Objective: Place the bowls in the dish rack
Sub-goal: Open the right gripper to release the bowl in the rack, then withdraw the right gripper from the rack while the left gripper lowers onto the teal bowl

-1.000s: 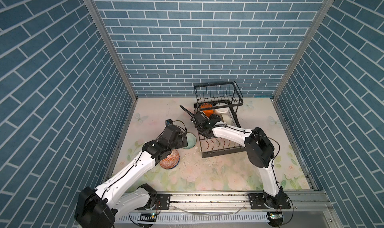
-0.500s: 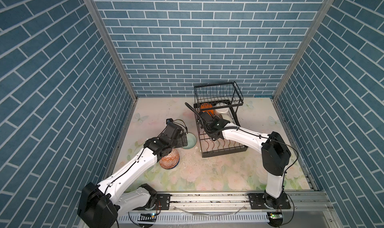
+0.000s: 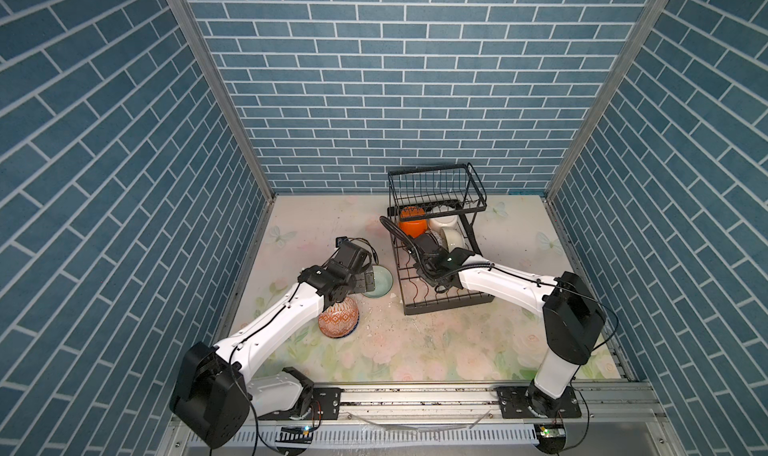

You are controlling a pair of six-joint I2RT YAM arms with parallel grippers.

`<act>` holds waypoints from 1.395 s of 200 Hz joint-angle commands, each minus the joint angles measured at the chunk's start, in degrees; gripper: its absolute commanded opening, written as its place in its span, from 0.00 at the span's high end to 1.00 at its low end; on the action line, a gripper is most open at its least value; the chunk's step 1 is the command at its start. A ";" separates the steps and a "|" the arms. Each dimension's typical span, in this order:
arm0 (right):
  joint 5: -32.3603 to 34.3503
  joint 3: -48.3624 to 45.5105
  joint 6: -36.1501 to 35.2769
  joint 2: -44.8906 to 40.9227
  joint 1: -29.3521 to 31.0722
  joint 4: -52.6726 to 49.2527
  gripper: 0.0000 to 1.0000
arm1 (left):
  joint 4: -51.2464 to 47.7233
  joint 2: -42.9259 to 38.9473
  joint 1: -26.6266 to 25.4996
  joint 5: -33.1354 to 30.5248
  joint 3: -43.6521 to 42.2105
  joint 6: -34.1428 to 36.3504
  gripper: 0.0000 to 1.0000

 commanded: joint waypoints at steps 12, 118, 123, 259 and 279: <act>-5.41 -4.21 3.19 -5.65 0.01 2.42 0.47 | -2.53 3.83 0.76 0.31 3.31 1.95 0.01; -16.24 -11.20 4.33 -18.77 -0.15 8.75 0.49 | -3.56 14.29 1.25 0.20 7.51 4.20 0.04; -16.43 -11.31 4.42 -19.15 -0.13 8.91 0.50 | -3.54 14.77 1.31 0.18 7.64 4.28 0.04; -13.46 -11.07 6.47 -18.09 -0.12 9.84 0.49 | -1.91 24.71 1.67 1.85 10.45 4.25 0.28; -13.43 -11.02 6.52 -17.81 -0.25 9.77 0.49 | -1.68 25.37 1.76 2.16 10.34 4.27 0.38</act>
